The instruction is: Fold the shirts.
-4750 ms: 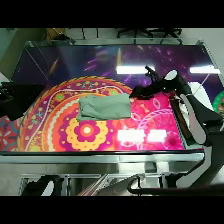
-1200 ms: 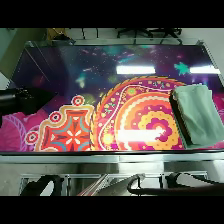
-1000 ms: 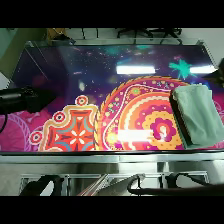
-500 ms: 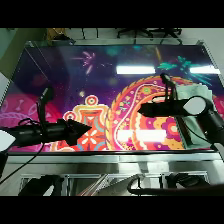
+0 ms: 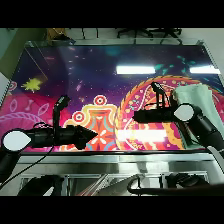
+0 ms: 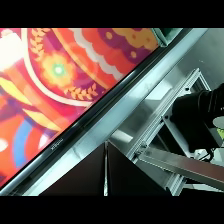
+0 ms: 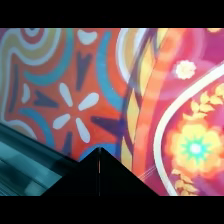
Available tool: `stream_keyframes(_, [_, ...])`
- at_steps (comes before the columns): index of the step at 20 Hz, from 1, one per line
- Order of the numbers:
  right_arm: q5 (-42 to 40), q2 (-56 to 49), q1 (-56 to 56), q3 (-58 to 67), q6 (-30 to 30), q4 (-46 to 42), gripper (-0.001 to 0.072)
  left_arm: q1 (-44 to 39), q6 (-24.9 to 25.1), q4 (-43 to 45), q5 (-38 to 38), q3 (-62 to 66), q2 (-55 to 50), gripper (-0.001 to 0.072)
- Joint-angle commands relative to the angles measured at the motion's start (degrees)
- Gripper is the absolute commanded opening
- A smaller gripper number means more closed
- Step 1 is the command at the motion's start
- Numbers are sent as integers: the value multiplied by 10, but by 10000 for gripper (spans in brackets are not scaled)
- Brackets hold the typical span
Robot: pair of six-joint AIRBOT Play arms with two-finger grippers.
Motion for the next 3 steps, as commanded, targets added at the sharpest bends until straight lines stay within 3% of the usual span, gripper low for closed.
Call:
stream_keyframes(1, [-2,0,2,-1,0,1,16,-2,1,-1,14,-1,-1,17])
stream_keyframes(3, [-2,0,2,-1,0,1,16,-2,1,0,21,-1,11,17])
